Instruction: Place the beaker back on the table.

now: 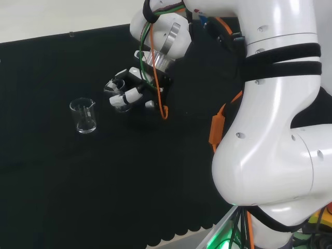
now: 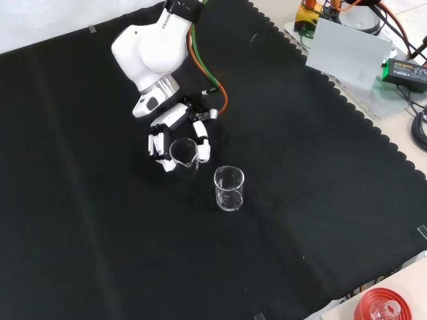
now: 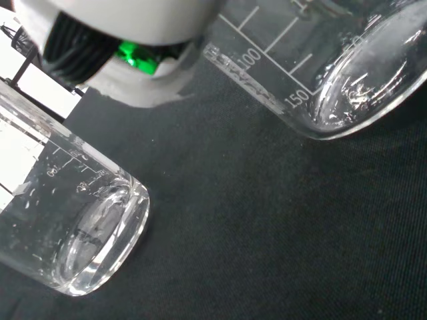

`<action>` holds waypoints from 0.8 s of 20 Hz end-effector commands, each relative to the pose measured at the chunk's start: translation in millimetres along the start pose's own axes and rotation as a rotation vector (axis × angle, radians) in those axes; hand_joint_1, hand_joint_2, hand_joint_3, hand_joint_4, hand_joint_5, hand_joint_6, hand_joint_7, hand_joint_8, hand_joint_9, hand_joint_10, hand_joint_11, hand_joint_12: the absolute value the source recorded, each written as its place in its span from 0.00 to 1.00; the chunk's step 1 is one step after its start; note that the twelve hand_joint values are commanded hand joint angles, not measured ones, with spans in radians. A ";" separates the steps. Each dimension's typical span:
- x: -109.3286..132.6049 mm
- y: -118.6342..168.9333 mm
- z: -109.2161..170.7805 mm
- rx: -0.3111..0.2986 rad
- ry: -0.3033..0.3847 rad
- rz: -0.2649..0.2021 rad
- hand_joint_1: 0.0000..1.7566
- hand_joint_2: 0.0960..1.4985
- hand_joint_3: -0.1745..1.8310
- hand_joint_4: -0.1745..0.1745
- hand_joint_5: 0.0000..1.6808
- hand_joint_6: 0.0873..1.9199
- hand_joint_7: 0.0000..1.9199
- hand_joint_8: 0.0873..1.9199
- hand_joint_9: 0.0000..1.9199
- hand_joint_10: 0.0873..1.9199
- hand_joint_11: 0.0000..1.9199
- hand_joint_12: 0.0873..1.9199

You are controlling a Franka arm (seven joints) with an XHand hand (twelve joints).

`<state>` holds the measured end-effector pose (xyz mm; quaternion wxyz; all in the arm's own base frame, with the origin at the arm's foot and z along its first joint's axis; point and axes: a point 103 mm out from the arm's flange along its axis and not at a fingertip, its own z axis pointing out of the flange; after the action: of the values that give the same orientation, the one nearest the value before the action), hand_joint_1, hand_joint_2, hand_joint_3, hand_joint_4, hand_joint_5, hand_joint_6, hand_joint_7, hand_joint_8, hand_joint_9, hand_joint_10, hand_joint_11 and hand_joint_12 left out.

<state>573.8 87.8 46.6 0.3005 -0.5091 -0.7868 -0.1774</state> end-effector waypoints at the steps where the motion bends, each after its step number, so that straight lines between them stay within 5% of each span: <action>1: -0.7 -3.6 -3.9 -0.001 -0.009 0.000 0.66 0.42 0.35 0.94 0.83 0.17 0.75 0.00 0.67 0.05 0.41 0.55; 6: -0.3 -7.3 -7.7 0.010 -0.010 -0.023 0.66 0.45 0.33 0.74 0.79 0.22 0.74 0.00 0.66 0.04 0.39 0.56; 10: 0.4 -10.8 -12.4 0.001 -0.002 -0.033 0.64 0.45 0.34 0.96 0.76 0.28 0.71 0.00 0.63 0.04 0.34 0.59; 16: 1.9 -11.5 -12.0 0.003 0.008 -0.040 0.64 0.44 0.35 1.00 0.77 0.27 0.70 0.00 0.62 0.04 0.32 0.61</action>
<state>567.4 76.6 57.8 0.2974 -0.4944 -0.7959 -0.1833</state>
